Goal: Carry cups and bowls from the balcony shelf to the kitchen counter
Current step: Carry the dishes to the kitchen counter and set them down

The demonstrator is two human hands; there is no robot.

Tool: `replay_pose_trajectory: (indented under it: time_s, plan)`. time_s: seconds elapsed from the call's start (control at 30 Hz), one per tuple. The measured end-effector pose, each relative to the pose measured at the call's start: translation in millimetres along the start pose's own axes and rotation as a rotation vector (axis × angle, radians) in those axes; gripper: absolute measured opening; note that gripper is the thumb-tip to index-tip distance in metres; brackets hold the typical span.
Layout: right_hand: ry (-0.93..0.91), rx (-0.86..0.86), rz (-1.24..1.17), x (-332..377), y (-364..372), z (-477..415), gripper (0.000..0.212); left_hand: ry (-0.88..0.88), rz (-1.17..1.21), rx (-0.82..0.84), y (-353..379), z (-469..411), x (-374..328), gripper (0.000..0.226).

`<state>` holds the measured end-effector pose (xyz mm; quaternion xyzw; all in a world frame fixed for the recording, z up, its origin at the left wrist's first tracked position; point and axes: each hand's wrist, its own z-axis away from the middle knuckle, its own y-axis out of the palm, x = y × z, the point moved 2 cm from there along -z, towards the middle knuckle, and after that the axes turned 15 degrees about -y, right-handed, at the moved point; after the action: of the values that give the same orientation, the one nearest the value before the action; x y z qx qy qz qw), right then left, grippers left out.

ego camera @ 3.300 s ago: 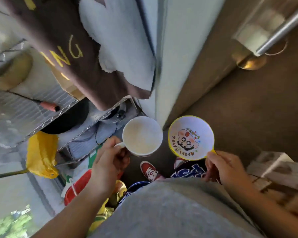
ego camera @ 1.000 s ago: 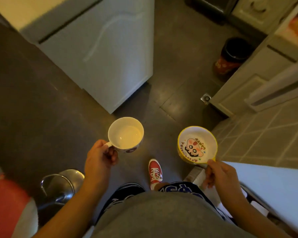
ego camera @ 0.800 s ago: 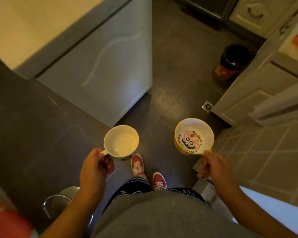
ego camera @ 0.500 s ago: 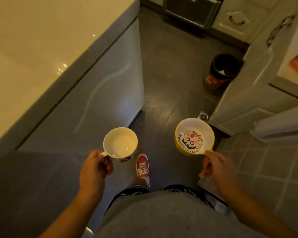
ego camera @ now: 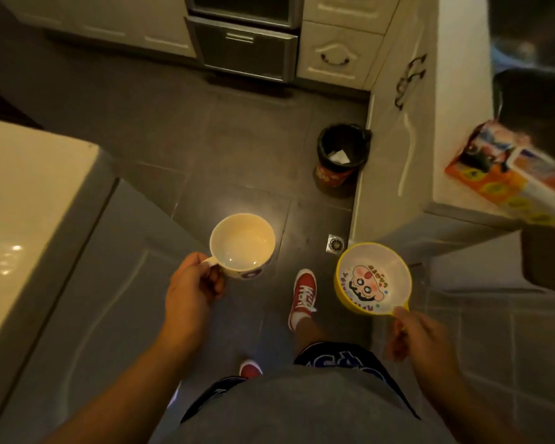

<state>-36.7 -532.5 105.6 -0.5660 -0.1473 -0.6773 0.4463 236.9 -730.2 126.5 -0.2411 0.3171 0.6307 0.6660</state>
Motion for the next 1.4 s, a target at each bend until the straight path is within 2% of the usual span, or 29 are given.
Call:
replay_pose_trajectory:
  time_s: [0.13,0.27,0.33,0.5,0.77,0.97,1.13,1.27,1.4]
  plan:
    - [0.013,0.052,0.003,19,-6,-74,0.043,0.027,-0.019,-0.038,49,-41,-40,0.023]
    - [-0.019,0.087,0.007,37,2,-118,0.044,0.021,0.032,-0.053,62,-55,-59,0.032]
    - [-0.042,0.214,0.054,79,27,-238,0.045,0.025,0.110,-0.206,73,-116,-106,0.035]
    - [-0.089,0.242,0.052,97,52,-269,0.045,-0.027,0.114,-0.271,62,-114,-101,0.041]
    - [-0.154,0.366,0.061,175,155,-424,0.050,-0.057,0.248,-0.396,53,-221,-161,0.035]
    - [-0.159,0.392,0.125,228,192,-506,0.044,-0.043,0.319,-0.373,64,-310,-244,0.032]
    - [-0.144,0.396,0.150,262,204,-560,0.043,-0.026,0.317,-0.296,78,-373,-307,0.048]
    - [-0.134,0.408,0.170,288,223,-625,0.044,-0.002,0.272,-0.267,93,-439,-364,0.037]
    - [-0.145,0.489,0.179,315,257,-699,0.047,0.014,0.292,-0.278,106,-500,-421,0.030]
